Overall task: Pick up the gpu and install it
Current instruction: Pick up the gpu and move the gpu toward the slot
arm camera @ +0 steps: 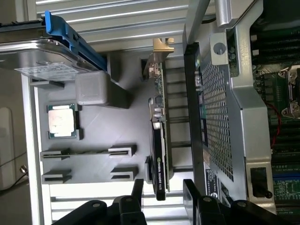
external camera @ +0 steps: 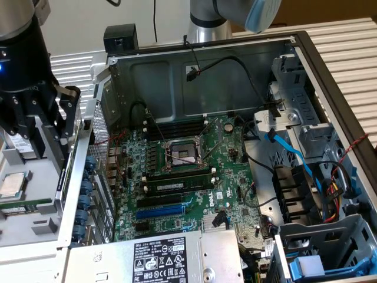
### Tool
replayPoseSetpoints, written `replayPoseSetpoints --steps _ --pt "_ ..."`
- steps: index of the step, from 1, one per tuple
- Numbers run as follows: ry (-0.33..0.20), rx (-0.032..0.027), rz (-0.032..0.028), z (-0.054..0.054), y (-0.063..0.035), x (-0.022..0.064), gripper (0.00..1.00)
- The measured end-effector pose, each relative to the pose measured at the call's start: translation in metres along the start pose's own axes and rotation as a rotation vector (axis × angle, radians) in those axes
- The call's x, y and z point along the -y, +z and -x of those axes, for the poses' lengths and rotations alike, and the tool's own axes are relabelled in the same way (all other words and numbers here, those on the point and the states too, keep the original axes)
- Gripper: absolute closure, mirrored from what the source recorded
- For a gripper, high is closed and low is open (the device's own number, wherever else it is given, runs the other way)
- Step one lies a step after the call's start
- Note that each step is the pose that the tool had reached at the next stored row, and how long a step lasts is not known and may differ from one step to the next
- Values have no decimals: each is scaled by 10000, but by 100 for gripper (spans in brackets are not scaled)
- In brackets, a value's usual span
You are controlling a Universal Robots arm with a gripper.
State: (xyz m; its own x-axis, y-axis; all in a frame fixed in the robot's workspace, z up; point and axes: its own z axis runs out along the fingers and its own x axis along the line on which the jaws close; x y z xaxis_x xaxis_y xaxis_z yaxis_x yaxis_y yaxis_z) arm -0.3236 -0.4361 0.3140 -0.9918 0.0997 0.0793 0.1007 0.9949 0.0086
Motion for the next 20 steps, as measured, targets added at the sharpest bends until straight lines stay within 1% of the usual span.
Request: replayPoseSetpoints --steps 2,4,14,18,20 --pt "-1 0 1 0 2 1 54" --pt "-1 1 3 2 24 2 54" --pt "13 1 5 13 205 8 54" --pt "34 -12 -3 11 271 8 54" --pt "36 -7 -1 12 288 9 54"
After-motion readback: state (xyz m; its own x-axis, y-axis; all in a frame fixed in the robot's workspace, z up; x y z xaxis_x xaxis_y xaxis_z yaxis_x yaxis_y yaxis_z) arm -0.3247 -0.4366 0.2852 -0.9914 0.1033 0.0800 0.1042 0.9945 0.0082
